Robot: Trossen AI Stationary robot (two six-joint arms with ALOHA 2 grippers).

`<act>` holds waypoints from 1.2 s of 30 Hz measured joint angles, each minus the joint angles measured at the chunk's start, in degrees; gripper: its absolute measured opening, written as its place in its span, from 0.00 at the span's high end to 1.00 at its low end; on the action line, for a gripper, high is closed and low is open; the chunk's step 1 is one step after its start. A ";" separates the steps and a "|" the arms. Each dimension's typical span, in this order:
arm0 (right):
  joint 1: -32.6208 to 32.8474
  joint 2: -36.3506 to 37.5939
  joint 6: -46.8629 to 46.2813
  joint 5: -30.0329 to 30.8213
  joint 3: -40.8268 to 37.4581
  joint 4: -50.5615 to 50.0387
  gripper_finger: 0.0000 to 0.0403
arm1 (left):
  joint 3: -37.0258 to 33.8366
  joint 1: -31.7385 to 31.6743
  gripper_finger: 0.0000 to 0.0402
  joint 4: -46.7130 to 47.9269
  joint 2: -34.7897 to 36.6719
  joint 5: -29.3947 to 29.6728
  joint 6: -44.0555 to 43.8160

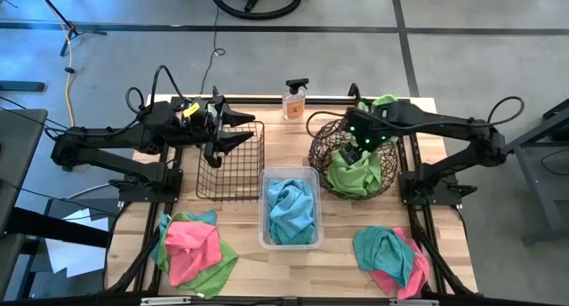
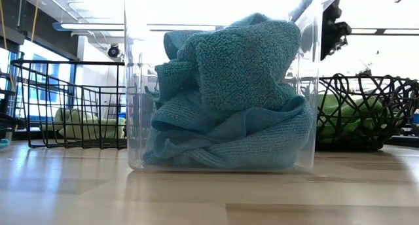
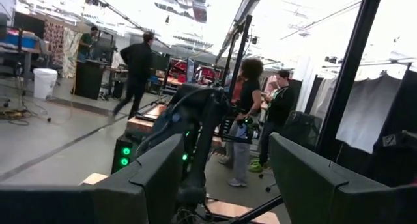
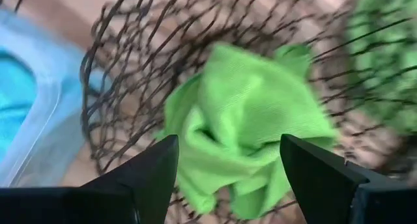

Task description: Sort microfiber towel by color & place in baskets

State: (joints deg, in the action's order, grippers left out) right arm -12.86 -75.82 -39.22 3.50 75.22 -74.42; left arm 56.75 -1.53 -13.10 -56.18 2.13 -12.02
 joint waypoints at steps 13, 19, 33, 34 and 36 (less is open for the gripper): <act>10.66 21.94 -11.50 12.22 -9.54 13.08 0.34 | 0.00 0.01 0.46 0.02 0.00 1.65 0.26; 12.46 25.29 -1.40 21.17 -11.34 32.20 0.34 | 0.00 -0.01 0.46 0.00 0.00 3.46 0.25; 8.39 18.97 7.96 31.09 -10.42 45.42 0.34 | 0.02 0.00 0.46 0.79 0.00 3.62 0.21; 6.88 18.05 7.36 32.15 -9.45 45.59 0.34 | 0.02 0.02 0.46 1.46 0.00 4.09 0.21; 2.92 16.12 6.33 32.98 -6.88 44.46 0.34 | 0.02 0.02 0.46 3.04 -0.02 4.97 0.19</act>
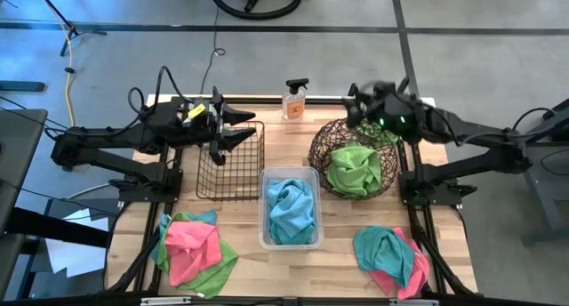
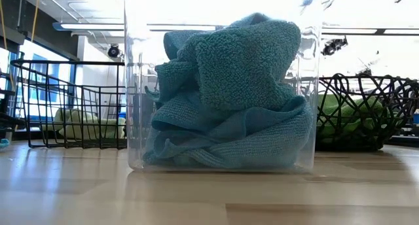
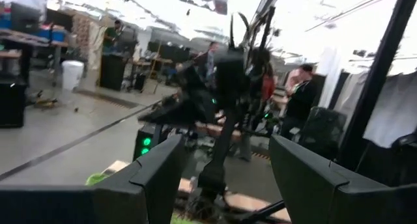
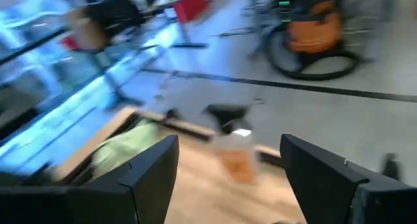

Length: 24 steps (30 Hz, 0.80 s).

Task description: Sort microfiber towel by color & place in baskets

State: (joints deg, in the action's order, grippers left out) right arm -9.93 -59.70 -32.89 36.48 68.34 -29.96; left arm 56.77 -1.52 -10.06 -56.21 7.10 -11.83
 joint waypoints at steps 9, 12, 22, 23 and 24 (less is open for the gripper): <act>-26.30 -10.12 -4.80 -6.40 10.27 -21.15 0.34 | 0.00 -0.02 0.46 1.64 0.00 0.15 -0.03; -33.59 -13.02 -7.60 -10.24 9.85 -24.21 0.34 | 0.00 0.00 0.46 2.87 0.00 0.14 0.01; -44.96 -19.08 -19.12 -17.05 -0.19 -27.91 0.34 | 0.00 -0.01 0.46 9.16 0.00 0.12 0.01; -45.34 -19.21 -20.77 -17.76 -1.66 -27.89 0.34 | 0.00 -0.02 0.46 9.75 0.00 0.12 -0.04; -45.63 -19.35 -22.15 -18.38 -3.15 -27.83 0.34 | 0.00 0.00 0.46 10.19 0.00 0.12 -0.06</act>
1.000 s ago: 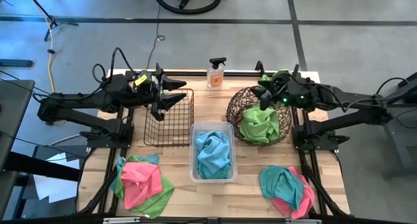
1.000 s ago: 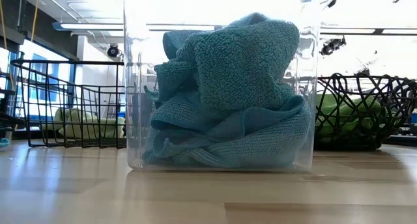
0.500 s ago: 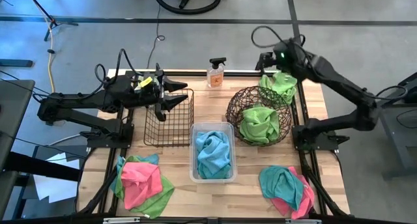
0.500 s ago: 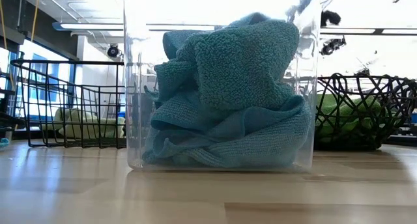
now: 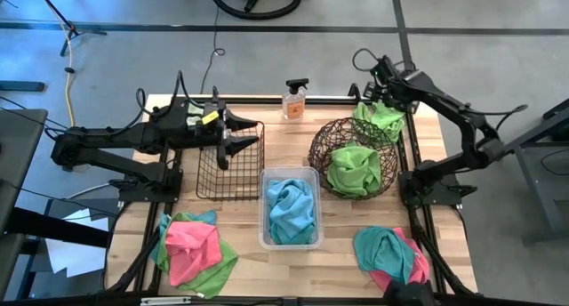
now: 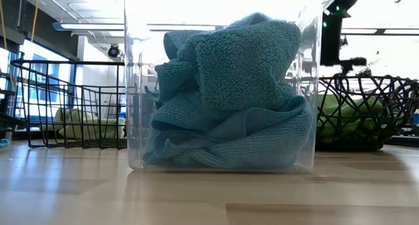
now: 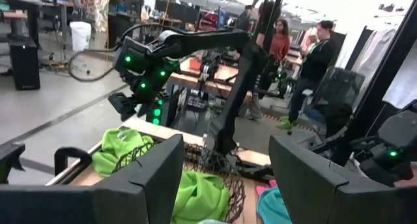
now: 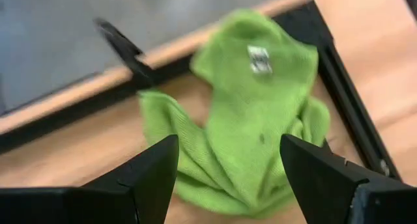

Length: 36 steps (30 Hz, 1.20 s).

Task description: Sort microfiber towel by color & place in baskets

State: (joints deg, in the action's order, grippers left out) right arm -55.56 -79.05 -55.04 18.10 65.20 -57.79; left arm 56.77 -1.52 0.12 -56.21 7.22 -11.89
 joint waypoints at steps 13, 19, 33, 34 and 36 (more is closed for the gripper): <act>-0.33 -0.09 -20.24 -3.66 -17.23 7.79 0.34 | 0.00 -0.02 0.46 2.10 0.00 0.00 0.01; -0.33 -0.08 -26.11 -2.20 -22.33 18.27 0.34 | 0.00 0.00 0.46 2.10 -0.02 0.00 0.01; -1.94 -0.06 -29.32 -1.58 -26.72 19.62 0.38 | 0.00 -0.02 0.46 2.20 -0.02 0.02 0.01; -2.15 -0.06 -28.97 -1.58 -26.72 19.81 0.40 | 0.00 -0.02 0.46 2.20 -0.02 0.02 0.01; -2.64 -0.06 -28.61 -1.63 -26.72 19.78 0.47 | 0.00 -0.02 0.46 2.20 -0.02 0.02 -0.01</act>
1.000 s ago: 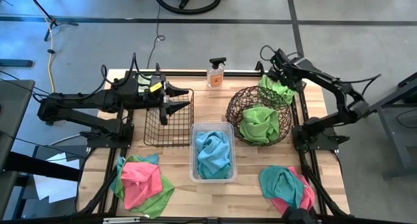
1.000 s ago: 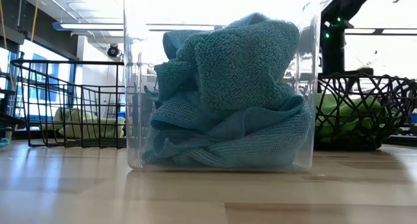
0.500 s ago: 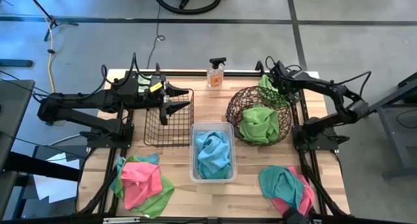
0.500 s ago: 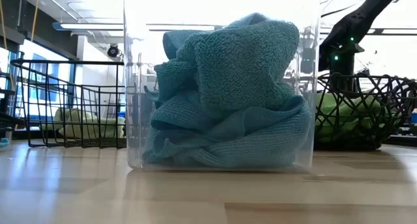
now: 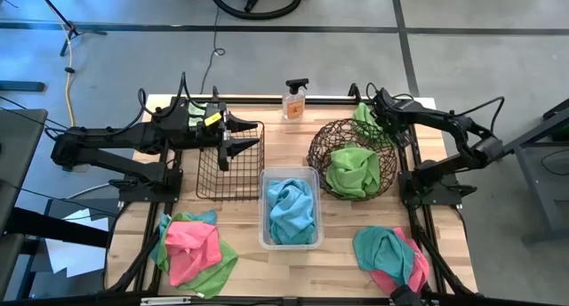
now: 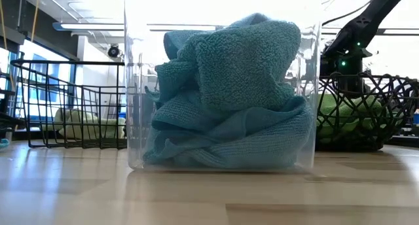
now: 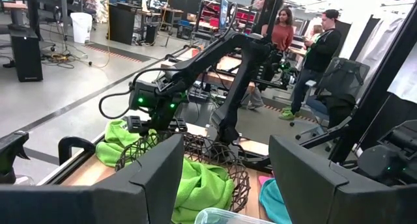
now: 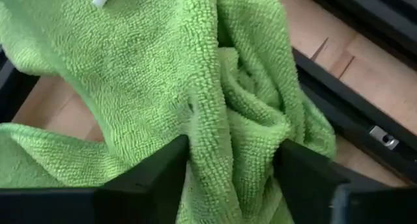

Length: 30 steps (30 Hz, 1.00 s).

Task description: Sort microfiber towel by color & place in baskets

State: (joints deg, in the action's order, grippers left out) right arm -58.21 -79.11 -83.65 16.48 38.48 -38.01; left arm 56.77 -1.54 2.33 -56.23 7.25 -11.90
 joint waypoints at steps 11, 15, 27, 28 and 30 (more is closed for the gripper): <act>0.06 0.00 5.29 1.79 0.00 0.12 0.95 | 0.00 0.02 0.46 -0.02 0.00 0.04 -0.07; 0.08 0.00 6.23 1.81 0.00 0.23 0.98 | 0.00 0.02 0.46 -0.26 0.00 0.08 -1.29; 0.06 8.61 6.53 3.64 0.02 2.63 1.00 | 0.00 0.00 0.46 -0.42 0.00 0.07 -1.49; 0.01 9.88 6.18 3.93 0.02 2.97 1.00 | 0.00 0.01 0.46 -0.42 0.00 0.07 -1.49; -0.03 12.31 5.60 4.37 0.02 3.93 1.00 | 0.00 0.00 0.46 -0.42 0.00 0.07 -1.46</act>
State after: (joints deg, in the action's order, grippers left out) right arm -58.24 -66.80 -78.05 20.84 38.50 -34.08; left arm 56.77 -1.54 1.91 -56.23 7.31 -13.37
